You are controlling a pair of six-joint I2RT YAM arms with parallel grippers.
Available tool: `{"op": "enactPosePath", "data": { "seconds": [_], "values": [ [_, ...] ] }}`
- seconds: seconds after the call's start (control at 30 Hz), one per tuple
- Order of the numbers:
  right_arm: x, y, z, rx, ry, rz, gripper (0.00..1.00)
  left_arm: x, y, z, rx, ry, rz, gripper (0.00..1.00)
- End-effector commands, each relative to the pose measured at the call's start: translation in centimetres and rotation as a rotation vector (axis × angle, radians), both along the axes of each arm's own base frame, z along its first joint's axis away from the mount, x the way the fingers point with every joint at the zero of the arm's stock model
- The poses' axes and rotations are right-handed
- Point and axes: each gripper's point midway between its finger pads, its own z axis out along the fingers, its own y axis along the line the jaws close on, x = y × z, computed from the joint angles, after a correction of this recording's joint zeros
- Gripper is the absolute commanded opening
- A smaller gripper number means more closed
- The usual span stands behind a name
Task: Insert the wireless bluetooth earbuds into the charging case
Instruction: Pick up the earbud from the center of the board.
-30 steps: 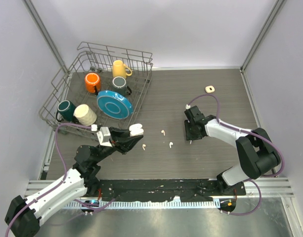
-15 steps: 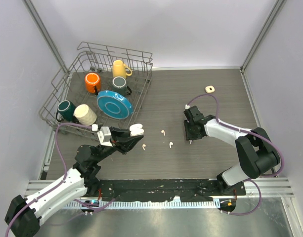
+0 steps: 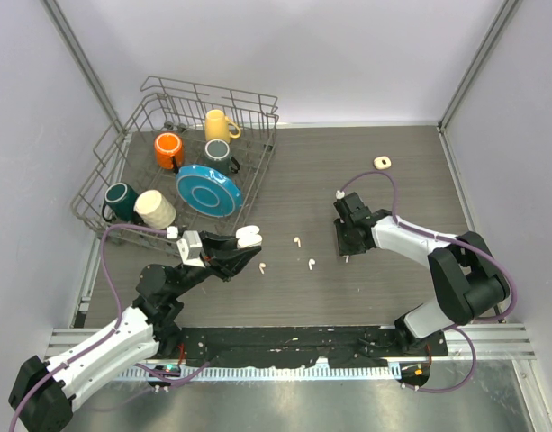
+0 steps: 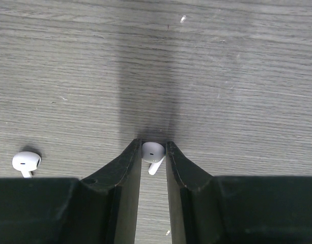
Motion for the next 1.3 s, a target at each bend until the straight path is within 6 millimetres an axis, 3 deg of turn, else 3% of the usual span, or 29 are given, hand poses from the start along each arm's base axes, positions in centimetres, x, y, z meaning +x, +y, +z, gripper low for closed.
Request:
{"op": "enactPosePath", "data": {
  "seconds": [0.0,0.2,0.6,1.0,1.03,1.27],
  "values": [
    [0.9,0.1,0.4,-0.01,-0.029,-0.002,0.29,-0.1,0.3,2.4,-0.043,-0.06,0.015,0.0],
    [0.8,0.1,0.5,-0.015,-0.029,-0.001,0.36,-0.1,0.3,2.4,-0.044,-0.061,0.013,0.0],
    [0.5,0.2,0.6,-0.012,-0.026,-0.004,0.34,-0.2,0.3,2.2,-0.041,-0.057,0.013,0.0],
    [0.5,0.1,0.7,-0.013,-0.029,-0.01,0.19,-0.1,0.3,2.0,-0.039,-0.051,0.012,0.0],
    [0.6,0.1,0.9,-0.009,-0.036,-0.011,0.1,-0.1,0.3,2.1,-0.04,-0.053,0.014,0.0],
    [1.3,0.7,2.9,0.021,-0.097,0.002,0.01,-0.1,0.4,2.1,-0.044,-0.053,0.018,0.0]
  ]
}}
